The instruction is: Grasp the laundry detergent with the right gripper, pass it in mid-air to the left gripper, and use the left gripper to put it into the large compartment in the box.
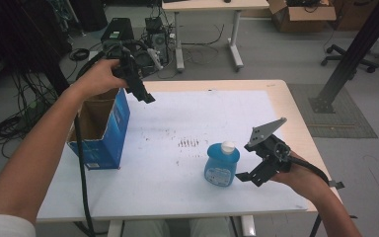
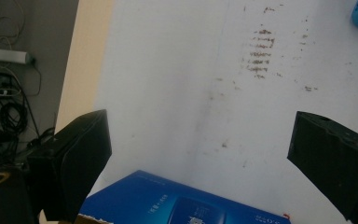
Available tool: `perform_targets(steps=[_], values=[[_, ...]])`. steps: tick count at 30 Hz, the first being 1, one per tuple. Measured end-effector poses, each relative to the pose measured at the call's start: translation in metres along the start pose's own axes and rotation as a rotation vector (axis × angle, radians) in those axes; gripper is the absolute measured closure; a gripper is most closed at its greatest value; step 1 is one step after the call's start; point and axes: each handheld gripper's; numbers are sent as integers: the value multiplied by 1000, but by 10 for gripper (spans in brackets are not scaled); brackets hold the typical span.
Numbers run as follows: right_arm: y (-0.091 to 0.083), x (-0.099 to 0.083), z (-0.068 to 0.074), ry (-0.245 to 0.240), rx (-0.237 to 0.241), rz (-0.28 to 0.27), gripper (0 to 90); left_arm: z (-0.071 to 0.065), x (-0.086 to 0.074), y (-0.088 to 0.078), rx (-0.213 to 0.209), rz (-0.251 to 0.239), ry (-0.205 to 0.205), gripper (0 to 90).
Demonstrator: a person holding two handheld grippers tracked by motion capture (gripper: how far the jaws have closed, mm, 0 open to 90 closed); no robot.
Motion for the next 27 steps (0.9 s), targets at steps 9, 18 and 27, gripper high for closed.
perform_targets(steps=[9, 18, 27], values=[[6, -15, -1, 10, 15, -69, 49, 0, 0, 1, 0, 7, 2, 64], [11, -26, 0, 12, 18, -113, 49, -1, 2, 3, -3, 12, 4, 64], [17, -36, 0, 20, 19, -156, 51, -2, 3, 2, -1, 15, 4, 64]])
Point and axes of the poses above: each handheld gripper's, and its own axes: y roughly forward along the jaws, x roughly out of its top, z roughly to its left, and after that the axes turned 13 degrees about -z, right-handed
